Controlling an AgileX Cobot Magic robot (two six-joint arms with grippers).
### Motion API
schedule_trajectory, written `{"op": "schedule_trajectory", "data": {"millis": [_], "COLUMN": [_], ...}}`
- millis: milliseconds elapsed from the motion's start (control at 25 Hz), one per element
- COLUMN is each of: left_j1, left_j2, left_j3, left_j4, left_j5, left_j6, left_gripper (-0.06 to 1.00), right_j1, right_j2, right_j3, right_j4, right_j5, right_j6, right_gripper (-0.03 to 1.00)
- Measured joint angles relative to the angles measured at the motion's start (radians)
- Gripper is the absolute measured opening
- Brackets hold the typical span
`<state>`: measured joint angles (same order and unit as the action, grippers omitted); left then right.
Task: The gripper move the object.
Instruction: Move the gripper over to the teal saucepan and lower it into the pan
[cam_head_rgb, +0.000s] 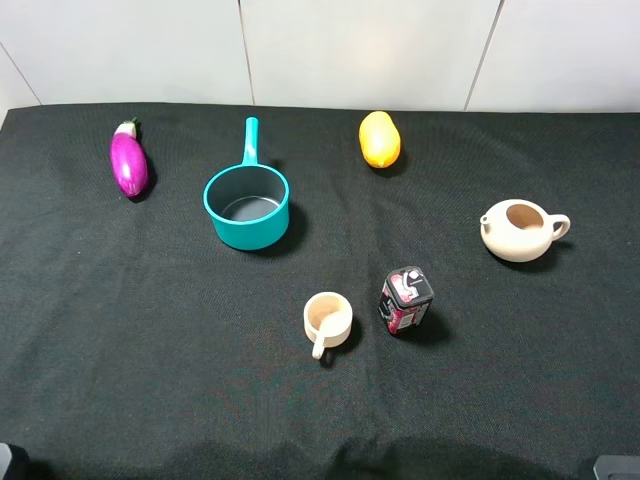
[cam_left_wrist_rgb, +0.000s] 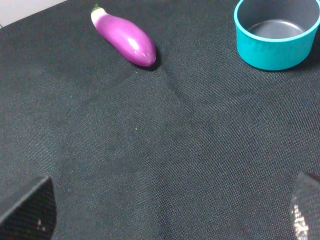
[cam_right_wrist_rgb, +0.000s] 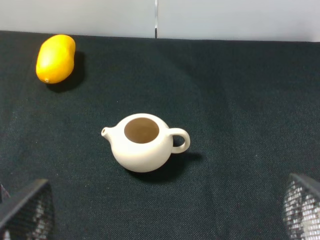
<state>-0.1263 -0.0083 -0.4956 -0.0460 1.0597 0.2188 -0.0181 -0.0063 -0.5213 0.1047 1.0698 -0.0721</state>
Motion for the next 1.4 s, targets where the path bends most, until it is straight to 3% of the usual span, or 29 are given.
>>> {"op": "schedule_trajectory", "data": {"millis": [1400], "left_j1": [0.0], "left_j2": [0.0], "left_j3": [0.0], "left_j4": [0.0], "left_j5": [0.0], "left_j6": [0.0], "left_gripper": [0.99], "right_j1": [0.0], "right_j2": [0.045], "right_j3": [0.0], "right_j4": [0.035], "right_j5": [0.001], "right_j6": [0.0], "right_gripper": [0.69]}}
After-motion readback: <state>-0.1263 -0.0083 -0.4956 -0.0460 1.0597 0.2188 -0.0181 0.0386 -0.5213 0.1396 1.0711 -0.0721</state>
